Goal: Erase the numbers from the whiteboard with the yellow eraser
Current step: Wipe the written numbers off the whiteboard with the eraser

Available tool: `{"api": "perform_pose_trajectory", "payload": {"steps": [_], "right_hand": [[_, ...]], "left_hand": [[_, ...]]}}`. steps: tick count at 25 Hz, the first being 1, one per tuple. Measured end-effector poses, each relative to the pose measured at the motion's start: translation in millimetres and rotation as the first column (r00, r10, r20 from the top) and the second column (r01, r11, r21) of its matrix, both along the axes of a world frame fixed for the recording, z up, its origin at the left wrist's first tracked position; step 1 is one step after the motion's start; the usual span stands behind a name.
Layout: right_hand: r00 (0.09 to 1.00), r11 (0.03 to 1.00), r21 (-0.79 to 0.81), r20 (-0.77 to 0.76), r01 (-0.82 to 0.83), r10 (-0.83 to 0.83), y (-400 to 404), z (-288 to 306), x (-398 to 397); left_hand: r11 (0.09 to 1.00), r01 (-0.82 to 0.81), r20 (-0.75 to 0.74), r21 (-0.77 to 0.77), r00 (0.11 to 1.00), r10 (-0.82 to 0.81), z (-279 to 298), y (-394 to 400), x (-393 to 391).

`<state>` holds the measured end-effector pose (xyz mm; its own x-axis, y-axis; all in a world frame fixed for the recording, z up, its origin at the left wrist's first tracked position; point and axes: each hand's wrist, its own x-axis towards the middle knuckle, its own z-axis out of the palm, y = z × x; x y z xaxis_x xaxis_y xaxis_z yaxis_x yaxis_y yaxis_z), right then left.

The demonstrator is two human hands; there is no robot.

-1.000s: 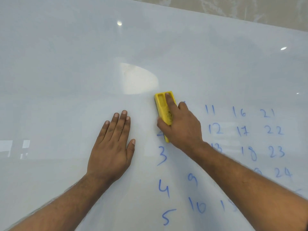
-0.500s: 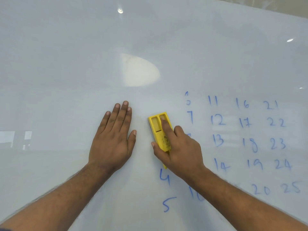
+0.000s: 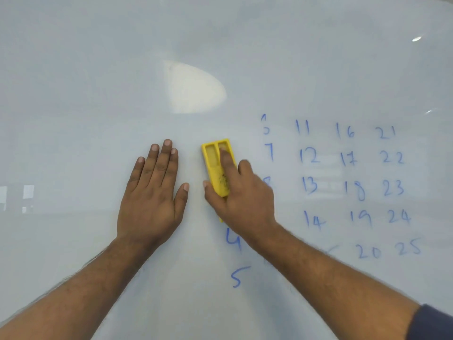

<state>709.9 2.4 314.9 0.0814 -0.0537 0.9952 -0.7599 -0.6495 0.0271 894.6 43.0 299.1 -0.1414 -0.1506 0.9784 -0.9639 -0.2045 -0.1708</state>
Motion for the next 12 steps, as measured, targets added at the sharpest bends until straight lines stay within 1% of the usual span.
{"api": "perform_pose_trajectory", "payload": {"steps": [3,6,7,9,11,12], "right_hand": [[0.999,1.0,-0.011,-0.049,0.002,-0.003,-1.3,-35.9,-9.0],[0.994,0.998,-0.033,-0.099,0.048,-0.051,-8.4,-44.8,-27.0],[0.995,0.998,-0.032,-0.08,0.058,-0.06,-10.9,-39.5,-32.4],[0.998,0.998,0.014,0.016,0.053,-0.054,-13.2,-17.9,-36.6],[0.994,0.998,0.054,0.104,0.035,-0.041,-13.0,3.8,-29.4],[0.992,0.998,0.059,0.123,0.032,-0.039,-11.8,9.0,-23.0]], "left_hand": [[1.0,-0.002,-0.013,-0.012,1.0,0.002,-6.3,-0.9,-0.5],[1.0,-0.005,-0.016,-0.028,1.0,0.005,-12.7,-1.1,-0.9],[0.999,-0.004,-0.024,-0.033,1.0,0.004,-15.8,-1.5,-1.2],[0.999,-0.001,-0.046,-0.039,0.999,-0.001,-23.0,-3.0,-2.2],[0.999,-0.003,-0.056,-0.049,0.998,0.0,-29.0,-4.4,-3.1],[0.999,-0.007,-0.055,-0.051,0.998,0.004,-31.7,-4.8,-3.0]]}}
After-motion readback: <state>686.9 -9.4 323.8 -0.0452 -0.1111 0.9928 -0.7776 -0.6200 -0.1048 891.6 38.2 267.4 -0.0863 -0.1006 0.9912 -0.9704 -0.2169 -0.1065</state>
